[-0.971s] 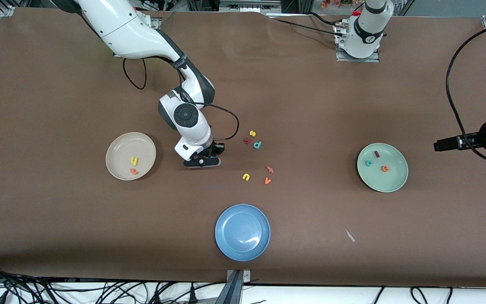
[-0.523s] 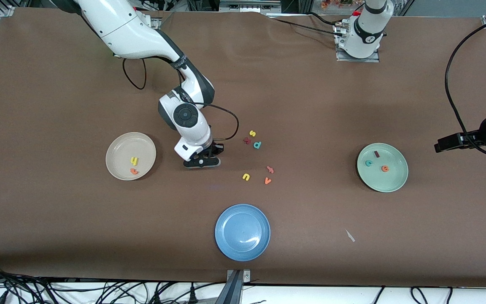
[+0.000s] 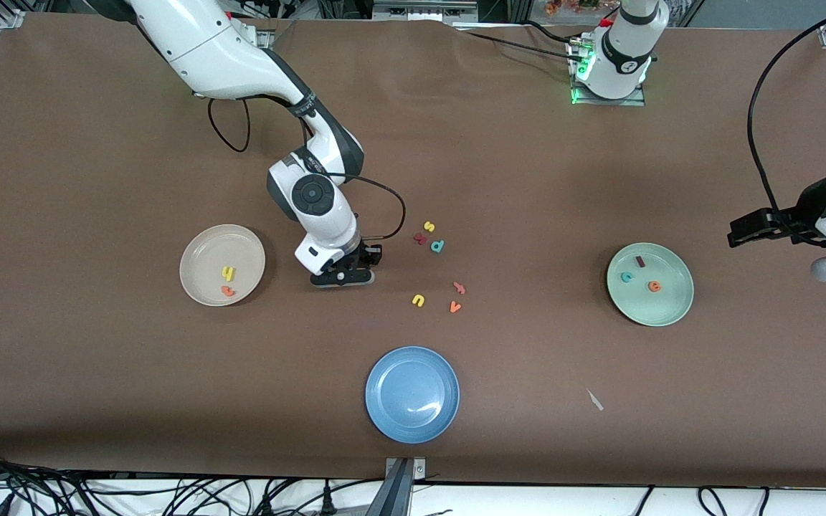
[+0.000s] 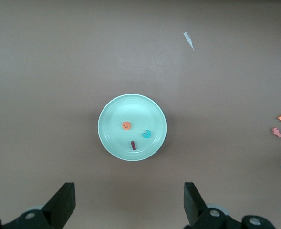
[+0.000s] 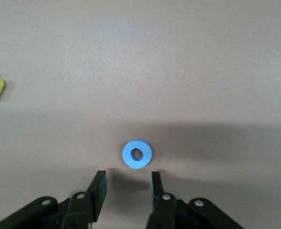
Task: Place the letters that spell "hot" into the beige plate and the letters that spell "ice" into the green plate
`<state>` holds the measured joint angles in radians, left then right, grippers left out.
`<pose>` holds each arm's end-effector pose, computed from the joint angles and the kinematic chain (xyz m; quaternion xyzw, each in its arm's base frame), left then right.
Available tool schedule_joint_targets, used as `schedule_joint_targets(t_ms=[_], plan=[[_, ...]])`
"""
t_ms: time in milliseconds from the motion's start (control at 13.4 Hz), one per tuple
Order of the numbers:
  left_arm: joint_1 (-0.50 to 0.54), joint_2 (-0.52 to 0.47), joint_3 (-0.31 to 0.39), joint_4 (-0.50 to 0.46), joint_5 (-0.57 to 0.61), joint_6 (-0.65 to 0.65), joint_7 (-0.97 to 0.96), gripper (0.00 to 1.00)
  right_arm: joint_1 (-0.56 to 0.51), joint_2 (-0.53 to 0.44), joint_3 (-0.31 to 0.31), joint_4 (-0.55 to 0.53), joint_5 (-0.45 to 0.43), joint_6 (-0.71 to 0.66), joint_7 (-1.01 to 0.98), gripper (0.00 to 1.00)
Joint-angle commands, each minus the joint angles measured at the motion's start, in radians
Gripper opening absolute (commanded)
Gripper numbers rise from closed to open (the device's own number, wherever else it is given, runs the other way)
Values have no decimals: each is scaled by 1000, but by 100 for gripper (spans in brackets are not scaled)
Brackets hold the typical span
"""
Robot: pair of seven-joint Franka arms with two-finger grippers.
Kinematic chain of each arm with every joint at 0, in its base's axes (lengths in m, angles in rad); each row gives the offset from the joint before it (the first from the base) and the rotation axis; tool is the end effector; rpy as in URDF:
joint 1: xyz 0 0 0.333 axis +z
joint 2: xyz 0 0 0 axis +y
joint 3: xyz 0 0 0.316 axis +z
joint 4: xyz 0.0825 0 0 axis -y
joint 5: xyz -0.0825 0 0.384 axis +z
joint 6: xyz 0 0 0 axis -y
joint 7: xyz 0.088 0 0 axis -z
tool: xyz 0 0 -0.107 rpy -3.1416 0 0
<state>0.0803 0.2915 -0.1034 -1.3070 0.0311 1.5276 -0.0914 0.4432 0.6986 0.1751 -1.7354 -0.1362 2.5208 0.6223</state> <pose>0.6359 -0.0014 0.5716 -0.9988 -0.0359 0.0346 0.0026 0.5574 0.3841 0.1909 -0.9982 -0.0285 -0.0334 0.0396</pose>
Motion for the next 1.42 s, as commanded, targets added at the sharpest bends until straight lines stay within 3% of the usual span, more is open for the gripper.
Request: schedule_joint_targets(t_ms=[0, 299, 971, 1345], plan=[[6, -22, -9, -28, 12, 17, 28, 100, -15, -22, 4, -12, -16, 7, -7, 45], [-42, -23, 65, -28, 6, 17, 61, 100, -17, -5, 3, -4, -13, 47, -16, 43], [-34, -23, 63, -25, 7, 8, 59, 100, -9, 24, -2, -6, -17, 82, -10, 41], [-30, -22, 62, -26, 6, 8, 59, 100, -11, 24, -3, -6, -31, 82, -16, 24]])
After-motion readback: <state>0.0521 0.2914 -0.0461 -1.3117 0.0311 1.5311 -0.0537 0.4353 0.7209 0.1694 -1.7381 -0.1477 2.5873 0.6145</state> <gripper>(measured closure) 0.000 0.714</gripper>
